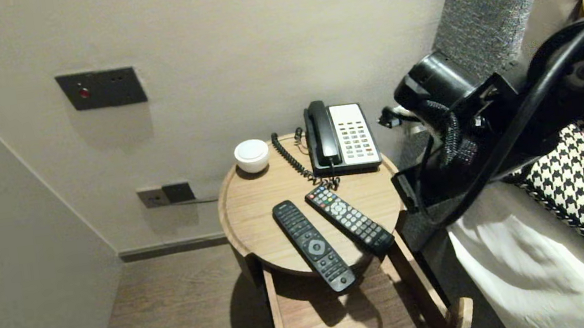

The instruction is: Close the nightstand drawer

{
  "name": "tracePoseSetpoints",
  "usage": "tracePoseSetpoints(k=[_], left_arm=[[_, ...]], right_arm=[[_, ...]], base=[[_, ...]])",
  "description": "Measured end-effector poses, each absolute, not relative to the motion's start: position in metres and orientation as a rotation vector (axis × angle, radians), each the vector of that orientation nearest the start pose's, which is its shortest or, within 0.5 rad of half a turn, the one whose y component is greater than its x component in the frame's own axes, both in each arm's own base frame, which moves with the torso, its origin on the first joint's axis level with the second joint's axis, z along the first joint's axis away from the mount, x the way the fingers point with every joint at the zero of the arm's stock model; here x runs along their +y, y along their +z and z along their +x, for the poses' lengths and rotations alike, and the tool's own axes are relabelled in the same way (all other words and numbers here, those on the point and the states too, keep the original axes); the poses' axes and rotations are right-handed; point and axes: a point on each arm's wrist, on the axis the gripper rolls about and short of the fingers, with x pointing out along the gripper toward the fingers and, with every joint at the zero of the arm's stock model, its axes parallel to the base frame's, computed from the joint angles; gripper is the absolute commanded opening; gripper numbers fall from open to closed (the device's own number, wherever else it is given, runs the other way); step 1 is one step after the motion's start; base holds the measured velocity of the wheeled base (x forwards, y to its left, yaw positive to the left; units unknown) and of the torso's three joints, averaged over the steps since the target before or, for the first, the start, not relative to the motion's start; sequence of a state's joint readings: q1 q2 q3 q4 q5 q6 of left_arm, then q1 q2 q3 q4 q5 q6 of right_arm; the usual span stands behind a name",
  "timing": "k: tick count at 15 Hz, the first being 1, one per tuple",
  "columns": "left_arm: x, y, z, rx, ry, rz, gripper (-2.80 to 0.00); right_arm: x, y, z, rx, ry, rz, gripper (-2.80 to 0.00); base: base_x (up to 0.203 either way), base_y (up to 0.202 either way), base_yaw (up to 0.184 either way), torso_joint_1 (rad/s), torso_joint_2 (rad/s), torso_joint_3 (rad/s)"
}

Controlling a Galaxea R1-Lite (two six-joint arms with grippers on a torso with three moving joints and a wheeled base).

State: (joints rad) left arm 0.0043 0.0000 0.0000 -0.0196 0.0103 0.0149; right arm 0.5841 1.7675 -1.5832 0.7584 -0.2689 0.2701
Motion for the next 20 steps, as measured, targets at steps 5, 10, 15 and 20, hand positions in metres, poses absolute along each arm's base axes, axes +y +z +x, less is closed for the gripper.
tracePoseSetpoints(k=[5,10,15,20], left_arm=[[0.0,0.077,-0.023,-0.019,0.015,0.015,-2.8],[0.0,0.077,-0.023,-0.019,0.014,0.015,-2.8],[0.0,0.077,-0.023,-0.019,0.015,0.015,-2.8],[0.0,0.077,-0.023,-0.019,0.015,0.015,-2.8]], right_arm=[[0.124,0.227,0.213,1.01,0.094,-0.127,-2.8],[0.098,0.184,0.168,1.077,0.07,-0.127,-2.8],[0.086,0.142,0.143,1.107,0.114,-0.048,-2.8],[0.086,0.123,0.144,1.08,0.13,-0.026,-2.8]], base=[[0.0,0.0,0.0,0.0,0.0,0.0],[0.0,0.0,0.0,0.0,0.0,0.0],[0.0,0.0,0.0,0.0,0.0,0.0],[0.0,0.0,0.0,0.0,0.0,0.0]])
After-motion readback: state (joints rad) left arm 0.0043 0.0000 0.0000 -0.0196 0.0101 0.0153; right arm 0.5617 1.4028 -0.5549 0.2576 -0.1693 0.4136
